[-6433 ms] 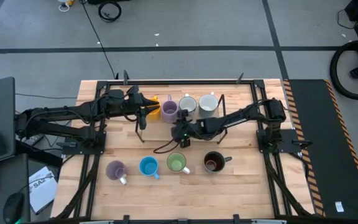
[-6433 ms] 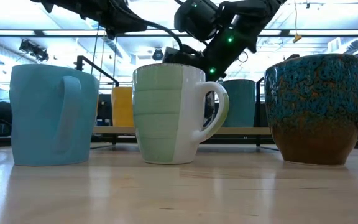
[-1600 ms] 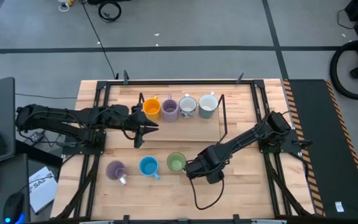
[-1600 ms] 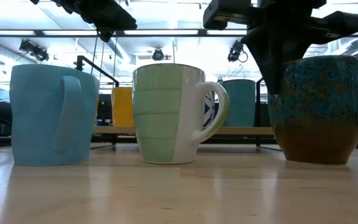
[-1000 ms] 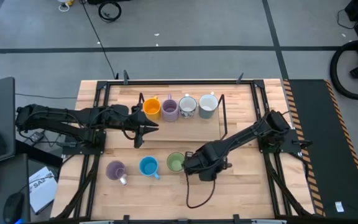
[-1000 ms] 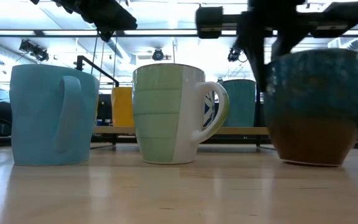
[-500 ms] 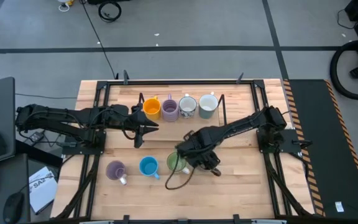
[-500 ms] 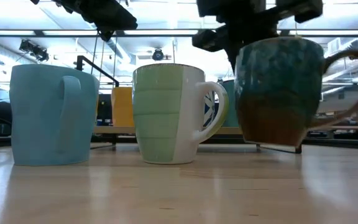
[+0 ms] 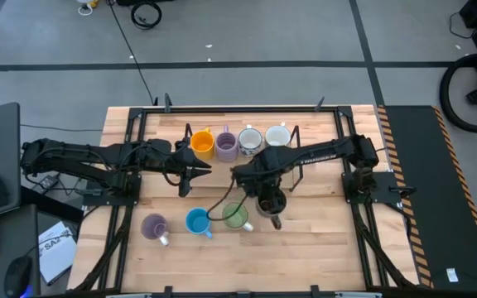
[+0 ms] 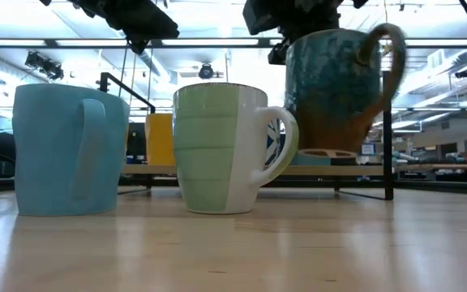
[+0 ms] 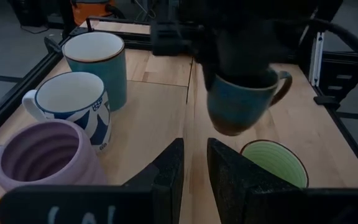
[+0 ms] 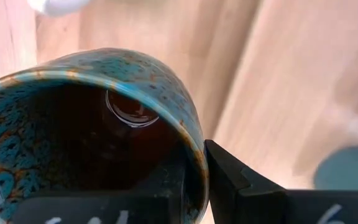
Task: Place coffee mugs
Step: Put the blue-brown mug on the shelf
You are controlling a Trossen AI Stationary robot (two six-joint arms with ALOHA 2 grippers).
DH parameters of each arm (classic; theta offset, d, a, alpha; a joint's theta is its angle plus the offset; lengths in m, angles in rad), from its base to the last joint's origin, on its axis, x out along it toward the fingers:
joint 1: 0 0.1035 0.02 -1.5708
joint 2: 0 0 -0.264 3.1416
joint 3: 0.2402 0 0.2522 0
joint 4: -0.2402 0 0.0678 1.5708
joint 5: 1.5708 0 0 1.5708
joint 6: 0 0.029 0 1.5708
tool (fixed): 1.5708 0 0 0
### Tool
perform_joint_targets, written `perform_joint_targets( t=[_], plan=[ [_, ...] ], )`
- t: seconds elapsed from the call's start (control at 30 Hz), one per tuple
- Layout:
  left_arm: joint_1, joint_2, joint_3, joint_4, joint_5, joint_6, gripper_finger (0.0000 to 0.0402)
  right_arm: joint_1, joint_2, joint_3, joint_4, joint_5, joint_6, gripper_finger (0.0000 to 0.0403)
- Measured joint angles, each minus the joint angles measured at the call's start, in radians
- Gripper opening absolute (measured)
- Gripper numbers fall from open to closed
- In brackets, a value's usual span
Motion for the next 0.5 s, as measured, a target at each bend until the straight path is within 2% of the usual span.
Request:
perform_joint_targets(
  t=[0.3, 0.5],
  plan=[
    [0.000, 0.000, 0.000, -0.008, 0.000, -0.020, 0.0077, -0.105, -0.032, 0.002, -0.047, 0.003, 0.015, 0.0045],
    [0.000, 0.000, 0.000, -0.027, 0.000, -0.024, 0.0077, -0.189, -0.032, -0.032, -0.062, 0.054, 0.029, 0.0045]
  ],
)
